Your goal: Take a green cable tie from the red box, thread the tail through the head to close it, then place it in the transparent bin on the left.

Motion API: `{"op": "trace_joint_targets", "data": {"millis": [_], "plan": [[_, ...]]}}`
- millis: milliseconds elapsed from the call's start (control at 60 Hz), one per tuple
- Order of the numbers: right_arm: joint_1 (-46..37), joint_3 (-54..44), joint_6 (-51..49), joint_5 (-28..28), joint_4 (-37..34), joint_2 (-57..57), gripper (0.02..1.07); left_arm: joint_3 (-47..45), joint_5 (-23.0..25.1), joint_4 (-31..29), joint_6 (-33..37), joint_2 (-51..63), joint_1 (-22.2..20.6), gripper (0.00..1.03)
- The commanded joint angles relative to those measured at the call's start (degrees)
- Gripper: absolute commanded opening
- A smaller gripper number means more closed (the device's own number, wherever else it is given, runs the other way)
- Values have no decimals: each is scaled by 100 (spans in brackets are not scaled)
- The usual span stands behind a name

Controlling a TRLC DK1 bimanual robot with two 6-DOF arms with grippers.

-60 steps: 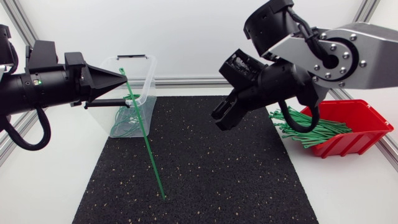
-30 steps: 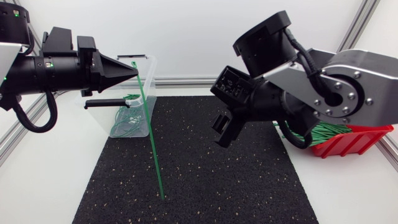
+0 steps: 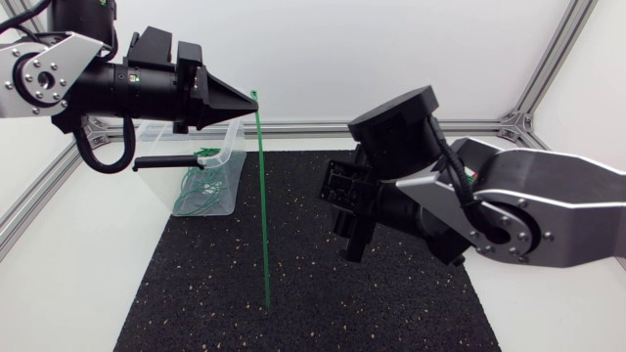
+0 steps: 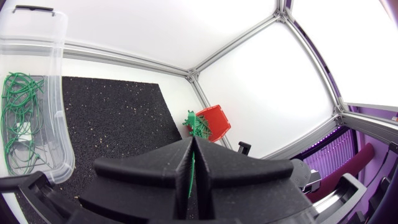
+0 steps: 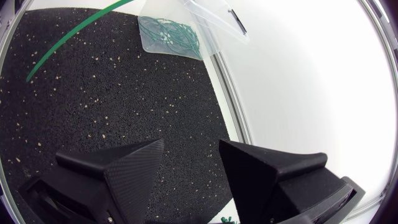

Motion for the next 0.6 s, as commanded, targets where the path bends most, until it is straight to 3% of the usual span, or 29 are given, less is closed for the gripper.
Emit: {"op": "trace_joint_targets", "data": {"millis": [0, 300, 417, 583], "plan": [[-44, -329, -421, 82, 324, -114, 69, 425, 56, -156, 266, 353, -140, 3], [8, -654, -1115, 126, 1000, -158, 72, 979, 197, -578, 828, 1003, -280, 3], [61, -874, -1775, 108, 1774, -202, 79, 1023, 223, -622, 960, 1100, -350, 3], [88, -1023, -2583, -191, 2345, -123, 84, 1199, 294, -868, 1294, 1276, -421, 3]]}}
